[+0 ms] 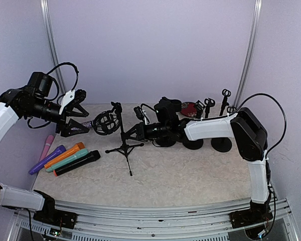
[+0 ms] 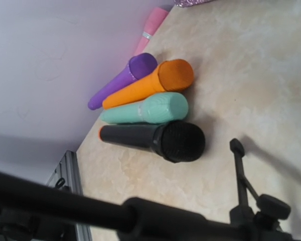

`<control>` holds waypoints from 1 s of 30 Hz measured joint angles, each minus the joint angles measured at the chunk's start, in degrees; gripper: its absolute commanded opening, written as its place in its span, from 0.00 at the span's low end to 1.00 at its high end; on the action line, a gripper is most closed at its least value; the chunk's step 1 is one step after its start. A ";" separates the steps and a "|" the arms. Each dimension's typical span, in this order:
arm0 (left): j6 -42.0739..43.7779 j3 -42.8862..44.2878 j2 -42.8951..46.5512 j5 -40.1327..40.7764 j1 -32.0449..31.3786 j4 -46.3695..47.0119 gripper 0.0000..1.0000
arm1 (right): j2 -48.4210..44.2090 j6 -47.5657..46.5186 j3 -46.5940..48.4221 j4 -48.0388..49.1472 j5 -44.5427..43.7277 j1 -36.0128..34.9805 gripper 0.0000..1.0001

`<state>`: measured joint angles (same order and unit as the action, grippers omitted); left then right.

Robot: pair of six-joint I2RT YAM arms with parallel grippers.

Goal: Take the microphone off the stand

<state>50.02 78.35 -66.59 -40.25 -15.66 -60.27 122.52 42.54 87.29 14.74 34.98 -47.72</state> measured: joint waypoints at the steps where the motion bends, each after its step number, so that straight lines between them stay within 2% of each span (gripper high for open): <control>1: 0.02 0.00 0.00 0.00 0.00 -0.07 0.71 | -0.02 -0.04 -0.24 0.35 -0.02 0.00 0.00; 6: 0.20 0.00 0.00 -0.02 0.00 -0.28 0.71 | -0.07 -1.16 -1.01 1.68 -0.48 0.00 0.00; 11: 0.17 -0.02 0.00 -0.07 0.00 -0.26 0.71 | -0.96 -6.19 -0.98 -0.44 -3.39 -0.55 0.00; 17: 0.17 -1.05 0.00 -0.07 0.00 -0.26 0.72 | -3.02 -16.76 -0.46 -5.92 -11.89 -2.69 0.00; 25: 0.15 -1.29 -0.11 -0.09 0.00 -0.26 0.71 | -4.70 -31.34 0.44 -10.88 -27.78 -7.06 0.00; 28: 0.13 -1.29 -0.22 -0.07 0.00 -0.26 0.71 | -5.01 -34.07 0.52 -11.50 -31.54 -8.11 0.42; 30: 0.13 -1.29 -0.24 -0.07 0.00 -0.24 0.71 | -5.49 -33.79 0.15 -11.89 -32.37 -8.15 0.56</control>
<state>50.15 77.06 -66.83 -40.32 -15.66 -60.51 117.03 8.75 87.44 2.85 2.61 -55.88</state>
